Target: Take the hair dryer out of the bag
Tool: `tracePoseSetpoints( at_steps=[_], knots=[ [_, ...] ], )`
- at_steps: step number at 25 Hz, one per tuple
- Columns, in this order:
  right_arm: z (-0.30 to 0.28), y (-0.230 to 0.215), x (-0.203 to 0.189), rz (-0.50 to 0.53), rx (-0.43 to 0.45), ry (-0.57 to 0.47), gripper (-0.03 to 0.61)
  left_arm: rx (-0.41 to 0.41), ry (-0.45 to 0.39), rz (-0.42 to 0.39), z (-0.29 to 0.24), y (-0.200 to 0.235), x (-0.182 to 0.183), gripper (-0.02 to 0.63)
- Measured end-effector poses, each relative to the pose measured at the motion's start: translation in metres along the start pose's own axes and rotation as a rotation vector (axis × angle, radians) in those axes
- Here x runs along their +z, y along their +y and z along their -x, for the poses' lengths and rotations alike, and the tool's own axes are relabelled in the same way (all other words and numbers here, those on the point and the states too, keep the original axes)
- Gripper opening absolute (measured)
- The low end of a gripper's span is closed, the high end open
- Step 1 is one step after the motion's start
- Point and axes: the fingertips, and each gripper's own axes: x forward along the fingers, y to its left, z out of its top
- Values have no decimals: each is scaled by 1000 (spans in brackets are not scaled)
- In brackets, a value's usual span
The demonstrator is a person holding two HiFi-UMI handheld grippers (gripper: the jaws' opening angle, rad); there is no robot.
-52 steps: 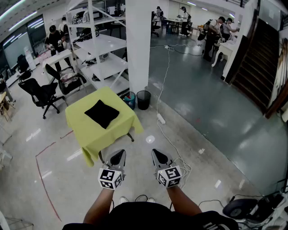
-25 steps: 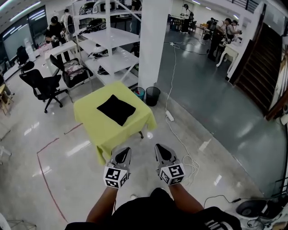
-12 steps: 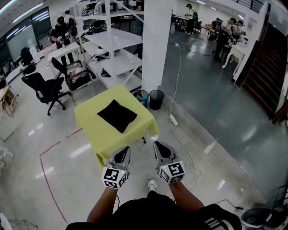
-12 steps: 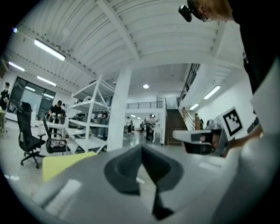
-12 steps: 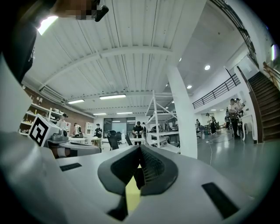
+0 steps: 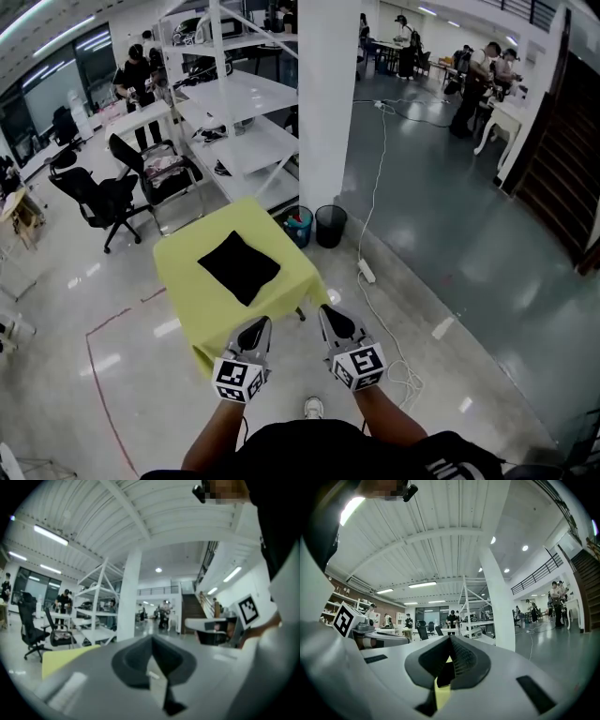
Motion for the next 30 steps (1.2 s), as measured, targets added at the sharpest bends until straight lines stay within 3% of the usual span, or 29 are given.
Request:
tracePoseSetpoints(
  at_steps=[10,18,30],
  knots=[
    [-25,-36,-5,10,84,29,6,77,35,-20,-36,13,-2,6],
    [-57,-41,-15,15,130,59,6,89,58,-26,-55,36,-5,6],
    [-174,-43,-6,85,159,77,6,89,31,-24,-104,135,3,6]
  ],
)
